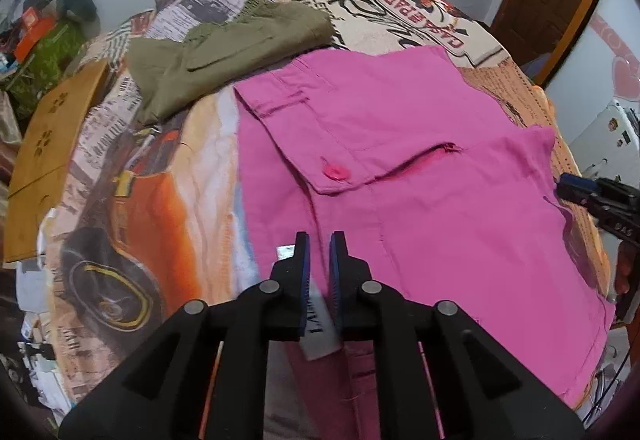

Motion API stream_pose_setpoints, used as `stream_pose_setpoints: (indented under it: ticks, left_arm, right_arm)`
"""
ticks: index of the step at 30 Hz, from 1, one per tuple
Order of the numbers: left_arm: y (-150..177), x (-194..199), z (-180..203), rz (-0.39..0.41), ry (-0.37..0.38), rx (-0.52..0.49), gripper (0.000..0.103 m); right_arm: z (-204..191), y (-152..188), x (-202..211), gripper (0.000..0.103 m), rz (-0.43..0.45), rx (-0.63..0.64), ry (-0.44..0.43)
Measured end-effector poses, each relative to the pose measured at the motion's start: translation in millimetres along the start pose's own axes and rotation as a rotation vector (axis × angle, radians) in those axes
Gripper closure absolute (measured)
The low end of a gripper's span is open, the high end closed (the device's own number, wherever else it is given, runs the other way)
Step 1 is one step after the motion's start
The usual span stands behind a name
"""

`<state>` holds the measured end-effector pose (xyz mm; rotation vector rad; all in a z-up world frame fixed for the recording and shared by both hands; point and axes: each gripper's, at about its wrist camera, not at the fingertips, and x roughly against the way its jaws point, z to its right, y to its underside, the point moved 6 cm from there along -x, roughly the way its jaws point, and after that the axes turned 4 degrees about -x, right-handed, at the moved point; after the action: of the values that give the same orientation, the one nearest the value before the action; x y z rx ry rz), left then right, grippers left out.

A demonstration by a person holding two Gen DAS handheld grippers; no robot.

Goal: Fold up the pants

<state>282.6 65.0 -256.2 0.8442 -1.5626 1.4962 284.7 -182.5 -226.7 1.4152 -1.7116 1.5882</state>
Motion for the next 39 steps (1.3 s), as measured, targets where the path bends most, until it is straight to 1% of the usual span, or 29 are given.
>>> stream_pose_setpoints:
  ticks: [3,6,8,10,15,16,17,19,20,22,25,27,30,31,32,33,36,37,38,39]
  left_arm:
    - [-8,7,-8,0.028,-0.021,0.019,0.087]
    - [-20,13,-16,0.064,-0.032,0.032,0.08]
    - [-27,14,-20,0.081,-0.045,0.034,0.072]
    - [-36,14,-24,0.095,-0.045,0.043,0.067]
    - [-49,-1,-30,0.089,-0.029,0.063,0.063]
    - [-50,-5,-30,0.085,-0.024,0.065,0.061]
    - [-51,-10,-29,0.078,-0.014,0.064,0.057]
    - [-51,-17,-28,0.074,-0.01,0.059,0.051]
    - [-50,-21,-26,0.07,-0.007,0.059,0.049]
    - [-48,-32,-24,0.046,0.008,0.053,0.049]
    - [-45,-45,-20,-0.003,0.039,0.048,0.049]
    - [-45,-52,-17,-0.017,0.064,0.053,0.049]
    - [-47,-58,-14,-0.018,0.063,0.053,0.05]
    - [-48,-60,-13,-0.019,0.076,0.06,0.056]
    - [-49,-61,-11,-0.021,0.086,0.063,0.066]
    - [-49,-63,-8,-0.021,0.098,0.063,0.071]
    - [-50,-63,-1,0.002,0.052,0.029,0.076]
    - [-50,-62,2,0.011,0.033,0.011,0.08]
    - [-51,-61,3,0.016,0.019,-0.004,0.085]
    - [-51,-60,4,0.02,0.009,-0.014,0.088]
  right_arm:
    - [2,-11,10,0.077,0.031,0.01,-0.002]
    - [6,-25,15,0.076,0.069,0.004,0.016]
    - [11,-36,15,0.075,0.088,-0.011,0.026]
    - [18,-46,13,0.075,0.098,-0.032,0.035]
    - [31,-69,-6,0.075,0.088,-0.05,0.049]
    - [35,-73,-13,0.073,0.079,-0.053,0.058]
    - [38,-74,-17,0.066,0.07,-0.056,0.063]
    - [46,-74,-30,0.055,0.047,-0.078,0.076]
    - [50,-72,-36,0.055,0.038,-0.092,0.079]
    - [57,-68,-46,0.055,0.011,-0.119,0.062]
    - [64,-62,-59,0.055,-0.032,-0.166,0.009]
    - [64,-60,-62,0.055,-0.033,-0.162,-0.001]
    - [57,-62,-62,0.054,-0.019,-0.126,-0.016]
    - [56,-62,-63,0.053,-0.014,-0.121,-0.024]
    - [53,-62,-63,0.053,-0.008,-0.113,-0.028]
    - [51,-62,-64,0.055,-0.003,-0.099,-0.023]
    - [43,-62,-64,0.064,0.029,-0.048,0.005]
    - [42,-62,-64,0.068,0.033,-0.04,0.016]
    - [41,-63,-65,0.08,0.041,-0.027,0.03]
    - [40,-63,-64,0.085,0.047,-0.015,0.033]
